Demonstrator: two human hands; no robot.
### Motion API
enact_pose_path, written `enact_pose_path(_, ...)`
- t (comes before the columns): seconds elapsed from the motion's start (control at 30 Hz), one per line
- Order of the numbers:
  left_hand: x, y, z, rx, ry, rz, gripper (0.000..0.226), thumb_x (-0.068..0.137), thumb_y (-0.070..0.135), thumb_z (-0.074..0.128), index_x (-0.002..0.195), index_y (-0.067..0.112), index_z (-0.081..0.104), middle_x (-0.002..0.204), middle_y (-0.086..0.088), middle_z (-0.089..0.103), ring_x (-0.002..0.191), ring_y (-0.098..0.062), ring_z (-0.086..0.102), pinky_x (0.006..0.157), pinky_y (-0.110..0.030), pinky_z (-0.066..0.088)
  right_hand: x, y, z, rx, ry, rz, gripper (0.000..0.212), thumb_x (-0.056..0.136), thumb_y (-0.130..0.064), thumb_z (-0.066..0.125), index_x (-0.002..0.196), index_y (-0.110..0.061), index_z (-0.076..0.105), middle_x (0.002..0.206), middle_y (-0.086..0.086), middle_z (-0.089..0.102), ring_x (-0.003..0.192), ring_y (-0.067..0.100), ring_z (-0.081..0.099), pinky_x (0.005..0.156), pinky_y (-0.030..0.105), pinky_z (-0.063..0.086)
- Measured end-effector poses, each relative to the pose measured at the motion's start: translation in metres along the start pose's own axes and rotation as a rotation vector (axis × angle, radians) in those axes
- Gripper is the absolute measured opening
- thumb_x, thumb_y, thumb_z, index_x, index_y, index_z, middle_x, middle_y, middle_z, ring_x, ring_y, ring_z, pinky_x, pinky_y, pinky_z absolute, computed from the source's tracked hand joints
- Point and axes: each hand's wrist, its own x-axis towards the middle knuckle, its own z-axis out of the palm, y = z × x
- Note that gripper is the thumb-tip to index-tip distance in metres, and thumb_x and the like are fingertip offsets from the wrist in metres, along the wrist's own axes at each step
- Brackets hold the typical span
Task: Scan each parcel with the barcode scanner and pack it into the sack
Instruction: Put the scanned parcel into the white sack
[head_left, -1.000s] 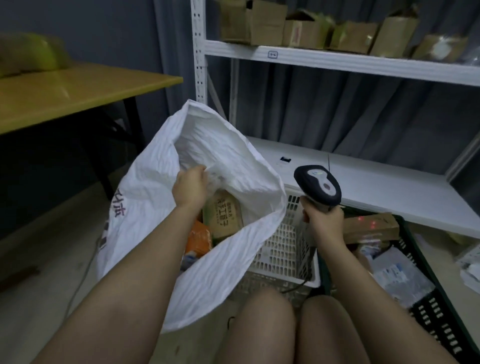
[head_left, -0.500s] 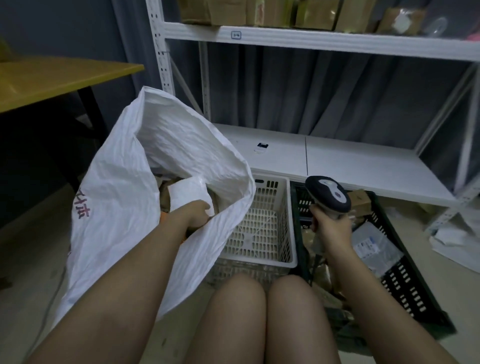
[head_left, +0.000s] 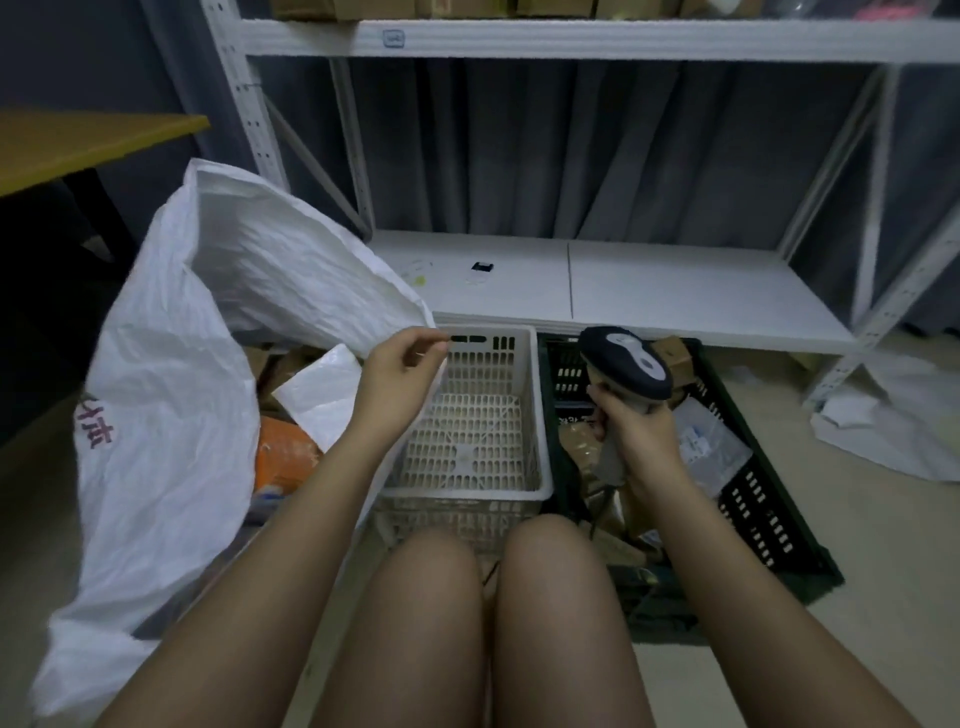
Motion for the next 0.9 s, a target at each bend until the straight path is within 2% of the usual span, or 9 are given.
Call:
enact_pose_path(0.1,0.000,0.017,0.045,-0.053,-0.109,0.013,0.012,0.095,0.018,0.059,0.095,0.027,0.067,0.090,0.011,0.067,0.088,-0.010,0.063,0.082,-0.024,0.051,0.005,0.007,-0.027,0.063,0.108,0.056,0.012,0.086,-0.012,0.070,0.079,-0.008,0.062,0.057,0.003,0.058,0.048,0.011,0.052,0.049,0.020,0.045)
enact_pose_path(0.2,-0.001,0.019,0.098,-0.056,-0.238,-0.036,0.011,0.095,0.019,0.058,0.096,0.027,0.065,0.088,0.008,0.064,0.086,-0.013,0.061,0.079,-0.026,0.050,0.016,0.016,-0.061,0.105,0.200,0.081,0.015,0.087,-0.011,0.069,0.074,-0.010,0.060,0.055,0.001,0.057,0.049,0.014,0.051,0.054,0.028,0.043)
enact_pose_path(0.27,0.001,0.010,0.133,-0.051,-0.289,-0.091,0.010,0.095,0.018,0.058,0.099,0.023,0.065,0.086,0.006,0.061,0.084,-0.013,0.058,0.077,-0.026,0.048,0.024,0.026,-0.086,0.104,0.243,0.092,0.009,0.084,-0.014,0.071,0.084,-0.009,0.063,0.060,0.001,0.060,0.055,0.016,0.053,0.061,0.034,0.044)
enact_pose_path(0.3,0.002,0.003,0.150,-0.046,-0.306,-0.135,0.010,0.095,0.018,0.059,0.101,0.021,0.065,0.085,0.007,0.060,0.084,-0.012,0.057,0.078,-0.026,0.047,0.027,0.031,-0.097,0.107,0.263,0.106,0.016,0.081,-0.016,0.073,0.092,-0.009,0.063,0.066,0.001,0.061,0.059,0.016,0.055,0.064,0.035,0.045)
enact_pose_path(0.37,0.007,-0.015,0.180,-0.016,-0.355,-0.224,0.013,0.095,0.019,0.059,0.107,0.017,0.064,0.083,0.009,0.057,0.080,-0.009,0.055,0.078,-0.025,0.043,0.036,0.042,-0.115,0.147,0.280,0.135,0.018,0.081,-0.015,0.073,0.096,-0.009,0.063,0.069,0.002,0.060,0.056,0.014,0.056,0.059,0.031,0.047)
enact_pose_path(0.43,0.015,-0.038,0.207,0.028,-0.403,-0.297,0.019,0.095,0.020,0.059,0.112,0.013,0.062,0.082,0.009,0.055,0.078,-0.006,0.053,0.077,-0.023,0.040,0.048,0.053,-0.124,0.187,0.277,0.163,0.007,0.086,-0.008,0.068,0.083,-0.010,0.062,0.062,0.003,0.057,0.048,0.012,0.052,0.049,0.026,0.045)
enact_pose_path(0.6,0.035,-0.105,0.267,0.152,-0.515,-0.407,0.018,0.094,0.020,0.061,0.111,0.013,0.060,0.101,-0.003,0.059,0.094,-0.015,0.056,0.077,-0.021,0.039,0.094,0.075,-0.123,0.271,0.264,0.182,0.012,0.088,-0.007,0.066,0.080,-0.012,0.059,0.059,0.001,0.054,0.048,0.012,0.049,0.047,0.023,0.044)
enact_pose_path(0.8,0.063,-0.176,0.324,0.225,-0.724,-0.408,0.030,0.092,0.012,0.061,0.121,0.007,0.058,0.108,-0.005,0.055,0.104,-0.019,0.054,0.086,-0.022,0.040,0.157,0.109,-0.116,0.141,0.252,0.248,0.016,0.089,-0.011,0.065,0.074,-0.013,0.059,0.057,0.002,0.054,0.049,0.013,0.049,0.051,0.026,0.044)
enact_pose_path(0.9,0.082,-0.205,0.352,0.344,-0.831,-0.244,0.035,0.089,0.007,0.061,0.124,0.011,0.058,0.123,-0.008,0.057,0.111,-0.021,0.055,0.093,-0.026,0.044,0.179,0.136,-0.114,0.162,0.272,0.347,0.012,0.089,-0.012,0.064,0.078,-0.012,0.059,0.060,0.003,0.054,0.050,0.014,0.048,0.055,0.027,0.041)
